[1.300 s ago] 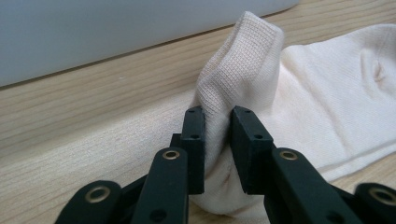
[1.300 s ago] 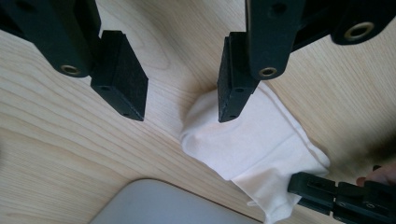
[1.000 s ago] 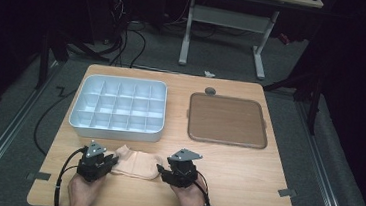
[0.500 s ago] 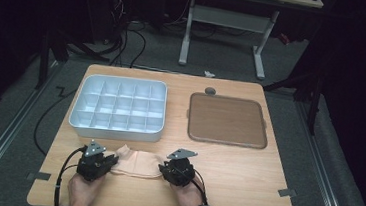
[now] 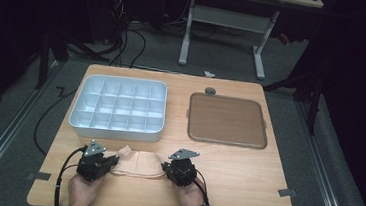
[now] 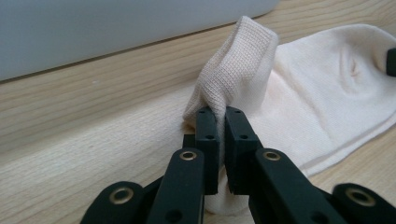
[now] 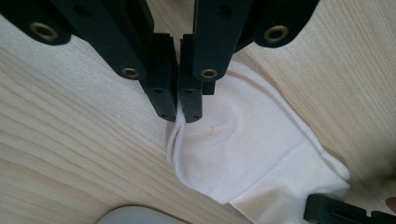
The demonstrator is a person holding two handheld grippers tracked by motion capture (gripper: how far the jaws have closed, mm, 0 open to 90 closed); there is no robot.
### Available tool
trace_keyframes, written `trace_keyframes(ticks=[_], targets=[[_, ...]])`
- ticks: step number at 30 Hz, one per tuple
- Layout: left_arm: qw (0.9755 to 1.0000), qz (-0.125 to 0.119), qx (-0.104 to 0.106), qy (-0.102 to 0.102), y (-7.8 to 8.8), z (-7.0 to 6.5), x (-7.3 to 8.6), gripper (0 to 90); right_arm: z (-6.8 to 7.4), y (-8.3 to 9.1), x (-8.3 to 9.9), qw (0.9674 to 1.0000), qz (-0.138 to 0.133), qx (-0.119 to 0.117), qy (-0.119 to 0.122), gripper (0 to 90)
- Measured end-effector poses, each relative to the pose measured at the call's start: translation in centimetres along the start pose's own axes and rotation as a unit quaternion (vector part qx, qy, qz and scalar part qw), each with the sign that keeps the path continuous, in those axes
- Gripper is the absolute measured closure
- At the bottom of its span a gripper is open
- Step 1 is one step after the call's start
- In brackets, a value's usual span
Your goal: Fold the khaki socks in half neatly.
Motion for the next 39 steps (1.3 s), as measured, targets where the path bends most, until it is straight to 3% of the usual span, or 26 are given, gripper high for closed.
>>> trace_keyframes(ticks=[18,39], targets=[[0.9995,-0.017,0.025,-0.01,-0.3,-2.1,-1.6,86.1,-1.5,2.0,0.3,0.9997,-0.021,0.015,-0.001,87.4],[0.998,-0.009,0.055,-0.029,-3.2,-5.3,-3.2,86.0,-5.4,5.1,2.1,0.9974,-0.035,0.054,-0.033,87.4]])
Point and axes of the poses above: each handheld gripper's, and its own axes: y roughly backward along the jaws, x roughly out of its underside, z roughly to its left, the point moved 5 cm from there along -y, roughly forward along the jaws, and after that the axes turned 3 degrees about x, right-handed, at the moved point
